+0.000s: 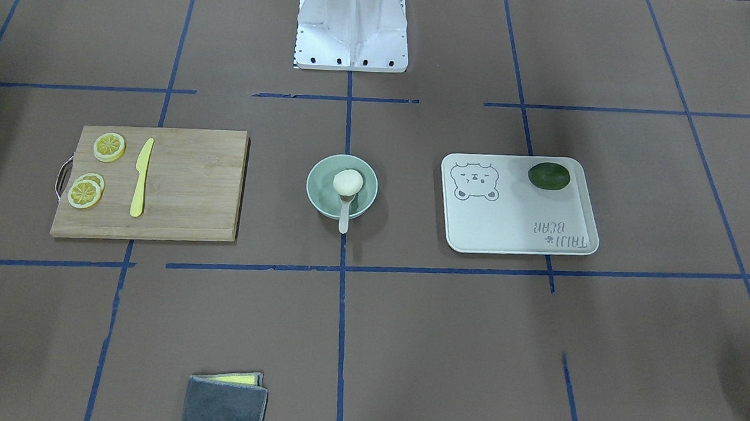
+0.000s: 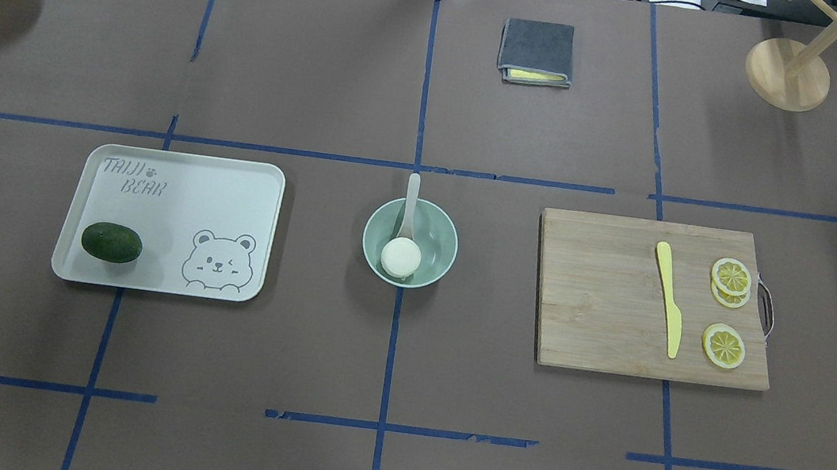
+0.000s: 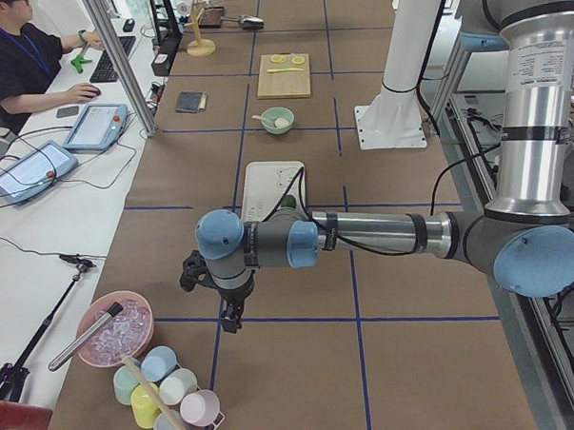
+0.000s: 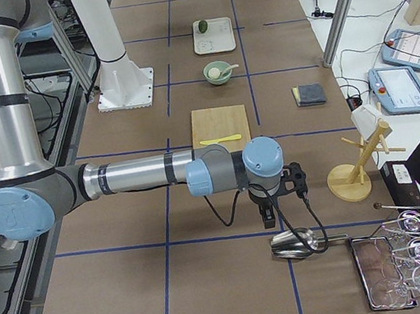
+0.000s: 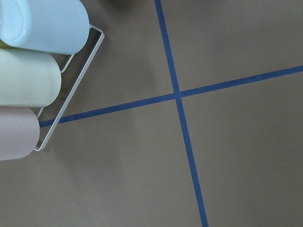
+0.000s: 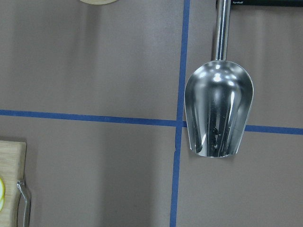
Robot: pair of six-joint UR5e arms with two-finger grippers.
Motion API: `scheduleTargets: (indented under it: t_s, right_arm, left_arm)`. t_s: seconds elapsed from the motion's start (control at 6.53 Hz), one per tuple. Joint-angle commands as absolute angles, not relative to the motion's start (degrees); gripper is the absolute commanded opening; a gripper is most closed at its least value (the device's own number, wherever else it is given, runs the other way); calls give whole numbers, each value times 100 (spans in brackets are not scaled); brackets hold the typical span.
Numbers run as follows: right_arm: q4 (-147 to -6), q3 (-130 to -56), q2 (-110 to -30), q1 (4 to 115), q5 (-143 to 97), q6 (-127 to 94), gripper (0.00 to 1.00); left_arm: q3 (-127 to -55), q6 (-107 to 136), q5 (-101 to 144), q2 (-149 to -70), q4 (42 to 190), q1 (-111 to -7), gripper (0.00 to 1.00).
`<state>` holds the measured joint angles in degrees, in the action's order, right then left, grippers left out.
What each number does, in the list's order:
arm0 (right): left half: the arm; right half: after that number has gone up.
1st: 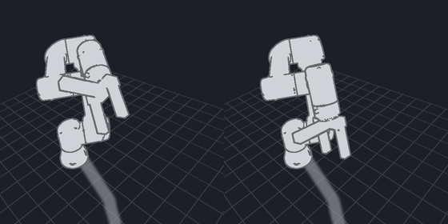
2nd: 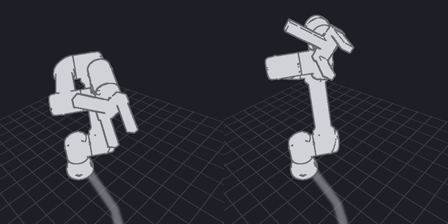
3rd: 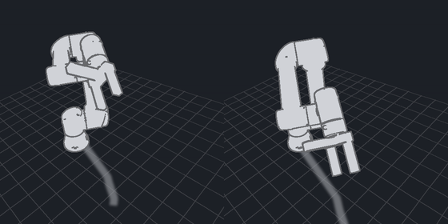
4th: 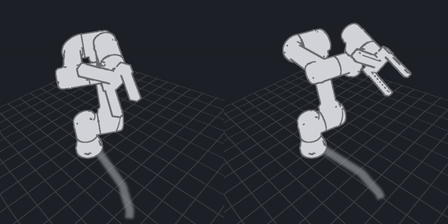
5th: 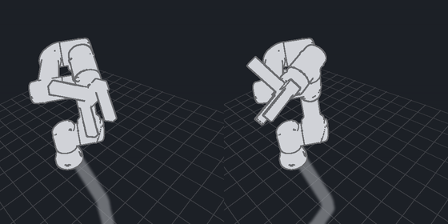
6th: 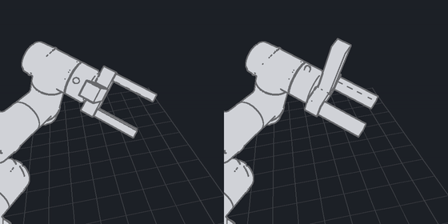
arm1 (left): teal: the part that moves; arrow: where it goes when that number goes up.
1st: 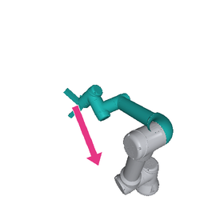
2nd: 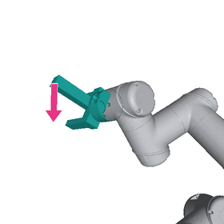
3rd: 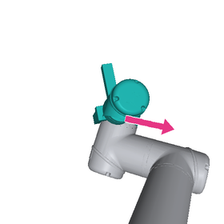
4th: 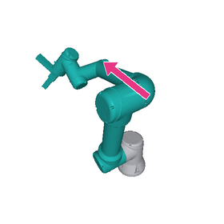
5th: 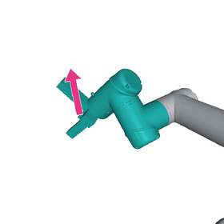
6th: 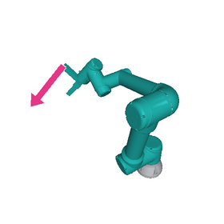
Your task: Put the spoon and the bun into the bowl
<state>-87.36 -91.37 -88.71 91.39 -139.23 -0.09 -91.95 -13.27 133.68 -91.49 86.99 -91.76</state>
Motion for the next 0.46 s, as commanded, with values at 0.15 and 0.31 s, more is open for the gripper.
scheduleTargets:
  t_s: [0.15, 0.31]
  right_arm:
    - [-8728, -9149, -8947, 9132, -13939, 0, 100]
    - [-8728, -9158, -8947, 9132, -13948, 0, 100]
  left_arm:
    - [-9211, -1353, 13368, -9149, 8701, -9176, 100]
    - [-9202, -1354, 13368, -9149, 8701, -9176, 100]
